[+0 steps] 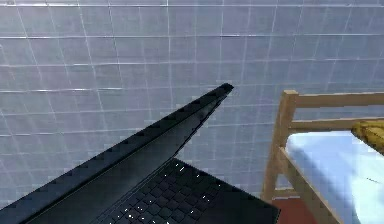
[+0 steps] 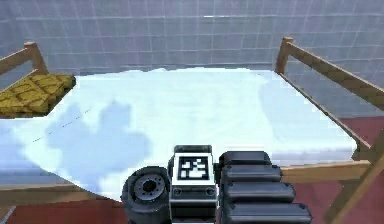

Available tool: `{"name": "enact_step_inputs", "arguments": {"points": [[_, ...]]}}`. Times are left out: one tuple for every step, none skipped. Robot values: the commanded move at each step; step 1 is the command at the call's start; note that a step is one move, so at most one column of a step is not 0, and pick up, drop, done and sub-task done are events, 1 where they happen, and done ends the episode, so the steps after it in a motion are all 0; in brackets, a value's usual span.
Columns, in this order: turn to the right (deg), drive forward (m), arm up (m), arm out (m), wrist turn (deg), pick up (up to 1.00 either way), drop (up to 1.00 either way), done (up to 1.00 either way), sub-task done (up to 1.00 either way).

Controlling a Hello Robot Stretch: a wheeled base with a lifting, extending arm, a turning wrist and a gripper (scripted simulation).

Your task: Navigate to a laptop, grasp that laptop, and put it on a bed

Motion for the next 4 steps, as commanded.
{"name": "enact_step_inputs", "arguments": {"points": [[45.0, 0.0, 0.0, 0.0, 0.0, 0.0, 0.0, 0.0, 0.0], [36.0, 0.0, 0.0, 0.0, 0.0, 0.0, 0.0, 0.0, 0.0], [-45.0, 0.0, 0.0, 0.0, 0.0, 0.0, 0.0, 0.0, 0.0], [-30.0, 0.0, 0.0, 0.0, 0.0, 0.0, 0.0, 0.0, 0.0]]}}
